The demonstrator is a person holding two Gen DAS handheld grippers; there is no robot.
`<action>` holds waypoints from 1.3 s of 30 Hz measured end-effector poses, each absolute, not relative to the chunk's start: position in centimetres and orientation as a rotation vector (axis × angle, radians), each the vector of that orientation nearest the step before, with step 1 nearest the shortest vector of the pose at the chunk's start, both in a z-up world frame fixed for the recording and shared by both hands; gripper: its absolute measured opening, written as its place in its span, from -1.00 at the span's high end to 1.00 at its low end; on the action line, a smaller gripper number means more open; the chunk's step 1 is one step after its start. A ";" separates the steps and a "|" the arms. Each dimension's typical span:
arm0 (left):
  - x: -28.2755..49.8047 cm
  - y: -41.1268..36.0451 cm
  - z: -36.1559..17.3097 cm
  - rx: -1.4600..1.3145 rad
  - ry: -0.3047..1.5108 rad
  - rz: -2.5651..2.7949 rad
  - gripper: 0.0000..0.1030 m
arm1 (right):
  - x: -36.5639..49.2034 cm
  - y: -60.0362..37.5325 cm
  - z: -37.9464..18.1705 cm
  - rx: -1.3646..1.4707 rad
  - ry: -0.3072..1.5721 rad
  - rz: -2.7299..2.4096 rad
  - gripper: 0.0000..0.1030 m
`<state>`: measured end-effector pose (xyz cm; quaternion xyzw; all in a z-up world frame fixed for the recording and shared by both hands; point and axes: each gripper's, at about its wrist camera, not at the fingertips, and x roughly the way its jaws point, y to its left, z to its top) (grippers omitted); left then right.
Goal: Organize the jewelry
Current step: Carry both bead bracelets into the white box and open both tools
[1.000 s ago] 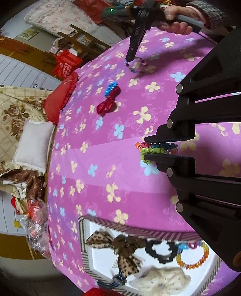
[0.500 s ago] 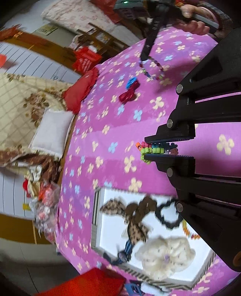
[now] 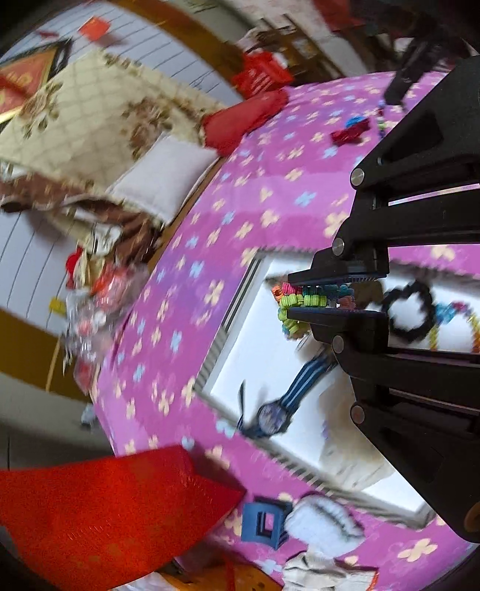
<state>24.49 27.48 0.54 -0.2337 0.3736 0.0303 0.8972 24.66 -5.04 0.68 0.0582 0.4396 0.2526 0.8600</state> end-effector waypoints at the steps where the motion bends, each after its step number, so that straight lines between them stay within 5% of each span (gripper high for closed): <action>1: 24.9 28.0 0.4 -0.481 0.778 0.080 0.81 | 25.0 -3.9 0.7 0.108 0.926 0.542 0.85; 24: 31.6 33.8 -5.4 -0.523 0.862 0.146 0.81 | 36.4 18.5 -0.8 -0.018 1.008 0.652 0.85; 39: 32.6 34.4 -7.9 -0.542 0.903 0.151 0.81 | 40.9 20.7 -6.3 -0.067 1.113 0.557 0.85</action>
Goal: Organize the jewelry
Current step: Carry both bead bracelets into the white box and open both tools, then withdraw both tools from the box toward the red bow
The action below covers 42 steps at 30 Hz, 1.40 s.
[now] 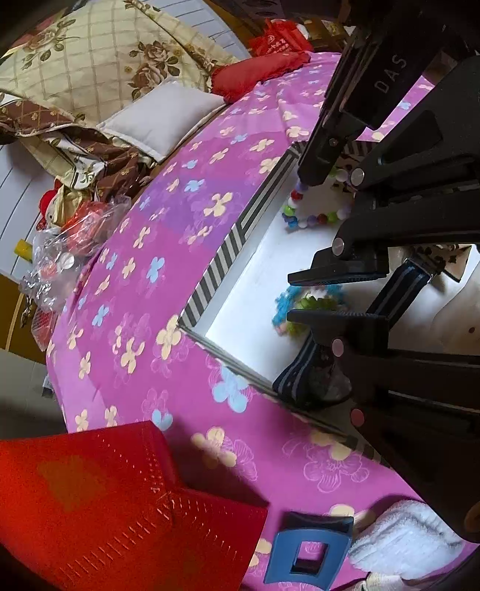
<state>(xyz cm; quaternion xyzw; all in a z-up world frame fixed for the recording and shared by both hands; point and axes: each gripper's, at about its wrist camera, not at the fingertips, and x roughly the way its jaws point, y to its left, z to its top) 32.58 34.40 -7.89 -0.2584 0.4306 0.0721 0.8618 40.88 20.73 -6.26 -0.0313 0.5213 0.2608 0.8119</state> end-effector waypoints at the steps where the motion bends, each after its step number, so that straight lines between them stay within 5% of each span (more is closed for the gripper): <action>1: 32.6 34.5 -7.9 -0.545 0.905 0.152 0.80 | 41.0 20.6 -6.3 -0.061 1.118 0.550 0.85; 6: 32.3 34.4 -7.5 -0.554 0.897 0.141 0.39 | 41.2 19.9 -6.5 -0.059 1.126 0.530 0.82; 8: 32.1 34.4 -6.9 -0.566 0.880 0.133 0.23 | 41.2 19.5 -6.2 -0.051 1.115 0.529 0.54; 9: 32.0 34.4 -6.6 -0.567 0.876 0.130 0.19 | 41.0 19.1 -5.8 -0.044 1.099 0.524 0.14; 10: 31.9 34.3 -6.2 -0.565 0.873 0.125 0.17 | 40.7 18.7 -5.3 -0.038 1.073 0.518 -0.04; 23: 29.1 34.9 -2.6 -0.470 0.833 0.248 0.17 | 29.9 12.7 -7.5 -0.094 1.062 0.478 -0.03; 28: 27.2 36.4 -2.1 -0.413 0.807 0.386 0.16 | 27.2 13.5 -9.8 -0.138 1.104 0.487 0.71; 42: 26.8 35.9 -4.3 -0.376 0.869 0.428 0.16 | 21.8 11.3 -10.4 -0.101 1.157 0.464 0.74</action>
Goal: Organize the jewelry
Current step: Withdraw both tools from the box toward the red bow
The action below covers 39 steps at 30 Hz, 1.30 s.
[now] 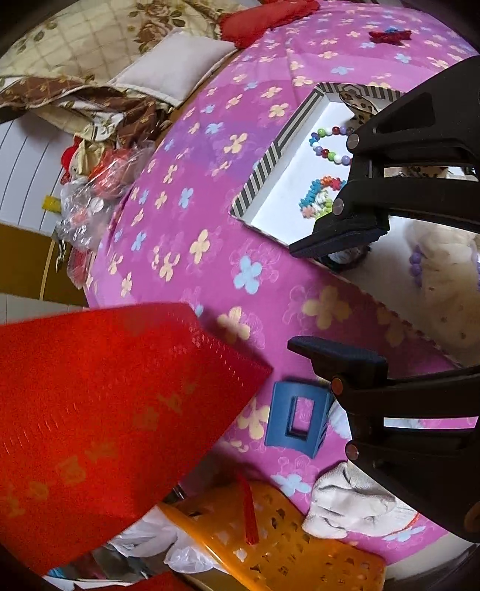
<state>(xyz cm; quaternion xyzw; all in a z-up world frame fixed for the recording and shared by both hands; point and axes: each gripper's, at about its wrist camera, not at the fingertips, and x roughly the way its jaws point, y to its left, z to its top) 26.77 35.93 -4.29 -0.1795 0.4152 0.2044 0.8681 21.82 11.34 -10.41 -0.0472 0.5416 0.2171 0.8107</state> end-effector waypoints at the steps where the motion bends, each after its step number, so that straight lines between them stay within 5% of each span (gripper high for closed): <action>1: 26.8 35.6 -4.2 -0.367 0.868 0.422 0.16 | 21.4 11.4 -10.4 -0.128 1.143 0.465 0.74; 6: 26.9 34.4 -3.9 -0.333 0.856 0.409 0.16 | 21.7 9.8 -9.1 -0.071 1.081 0.489 0.72; 10: 26.8 33.8 -3.7 -0.331 0.843 0.391 0.16 | 25.5 8.3 -6.4 0.006 0.986 0.425 0.07; 16: 27.2 32.8 -3.7 -0.309 0.842 0.367 0.16 | 34.0 8.3 -5.0 0.181 1.030 0.504 0.33; 25: 28.0 32.2 -4.3 -0.309 0.859 0.354 0.16 | 39.1 9.0 -7.7 0.260 1.154 0.497 0.33; 32: 28.2 31.3 -4.1 -0.281 0.861 0.351 0.16 | 37.5 2.3 -9.1 0.259 1.180 0.360 0.33; 39: 26.2 28.2 -1.9 -0.219 0.789 0.342 0.16 | 27.2 -8.3 -9.9 0.171 1.151 0.250 0.33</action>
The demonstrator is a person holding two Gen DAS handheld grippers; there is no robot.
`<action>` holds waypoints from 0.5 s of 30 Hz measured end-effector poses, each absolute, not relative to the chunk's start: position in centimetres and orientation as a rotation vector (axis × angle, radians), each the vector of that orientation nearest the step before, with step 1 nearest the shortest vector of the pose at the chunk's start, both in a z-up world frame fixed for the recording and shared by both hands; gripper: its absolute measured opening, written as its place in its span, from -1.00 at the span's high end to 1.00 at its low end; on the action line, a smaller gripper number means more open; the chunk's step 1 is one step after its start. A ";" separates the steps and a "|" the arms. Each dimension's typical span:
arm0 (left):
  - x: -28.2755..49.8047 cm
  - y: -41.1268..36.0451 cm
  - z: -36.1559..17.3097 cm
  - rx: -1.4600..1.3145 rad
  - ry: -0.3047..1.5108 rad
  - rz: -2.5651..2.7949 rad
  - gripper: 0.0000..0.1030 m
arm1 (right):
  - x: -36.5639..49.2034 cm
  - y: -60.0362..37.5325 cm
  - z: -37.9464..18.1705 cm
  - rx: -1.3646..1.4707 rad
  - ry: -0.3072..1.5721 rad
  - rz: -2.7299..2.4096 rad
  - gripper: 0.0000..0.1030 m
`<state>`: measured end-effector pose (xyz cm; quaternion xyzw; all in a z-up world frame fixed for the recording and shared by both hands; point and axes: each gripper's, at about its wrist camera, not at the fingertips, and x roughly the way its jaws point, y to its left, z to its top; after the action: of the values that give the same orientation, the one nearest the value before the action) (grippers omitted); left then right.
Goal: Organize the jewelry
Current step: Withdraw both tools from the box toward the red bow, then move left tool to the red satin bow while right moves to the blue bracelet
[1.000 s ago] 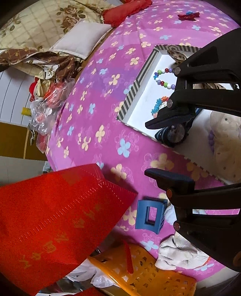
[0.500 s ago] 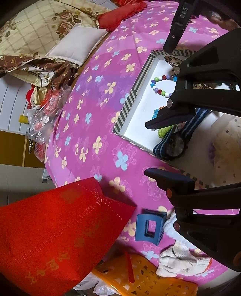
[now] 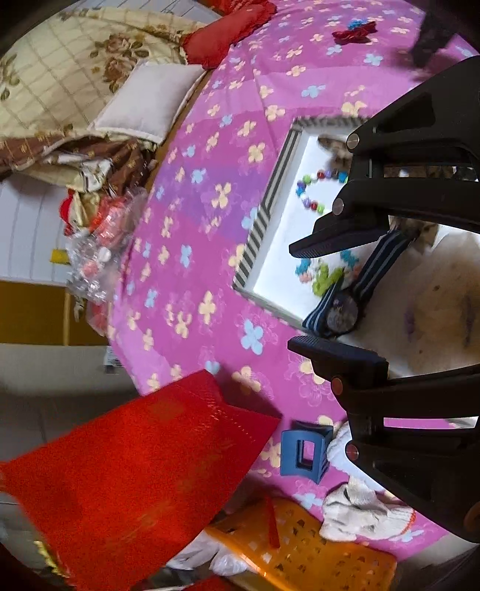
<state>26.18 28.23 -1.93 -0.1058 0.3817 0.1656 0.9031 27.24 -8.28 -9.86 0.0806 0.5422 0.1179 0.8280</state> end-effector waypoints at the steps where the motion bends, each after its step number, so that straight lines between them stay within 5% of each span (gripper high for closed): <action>1: 25.5 27.3 -1.4 -0.202 0.775 0.331 0.16 | 25.9 -9.5 -9.9 0.161 1.147 0.235 0.31; 5: 22.7 23.2 0.3 -0.137 0.730 0.297 0.14 | 20.1 -14.8 -9.5 0.105 1.112 0.166 0.16; 8: 19.7 18.7 1.2 -0.105 0.721 0.235 -0.07 | 16.9 -17.5 -8.8 0.079 1.069 0.129 0.12; 15: 12.9 8.1 1.3 0.104 0.745 0.092 -0.09 | 13.0 -19.8 -7.2 0.101 0.985 0.114 0.09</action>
<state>12.90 8.14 1.30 0.0506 0.3635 0.0450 0.9291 13.02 -19.82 -7.21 0.0485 0.4723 0.0546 0.8784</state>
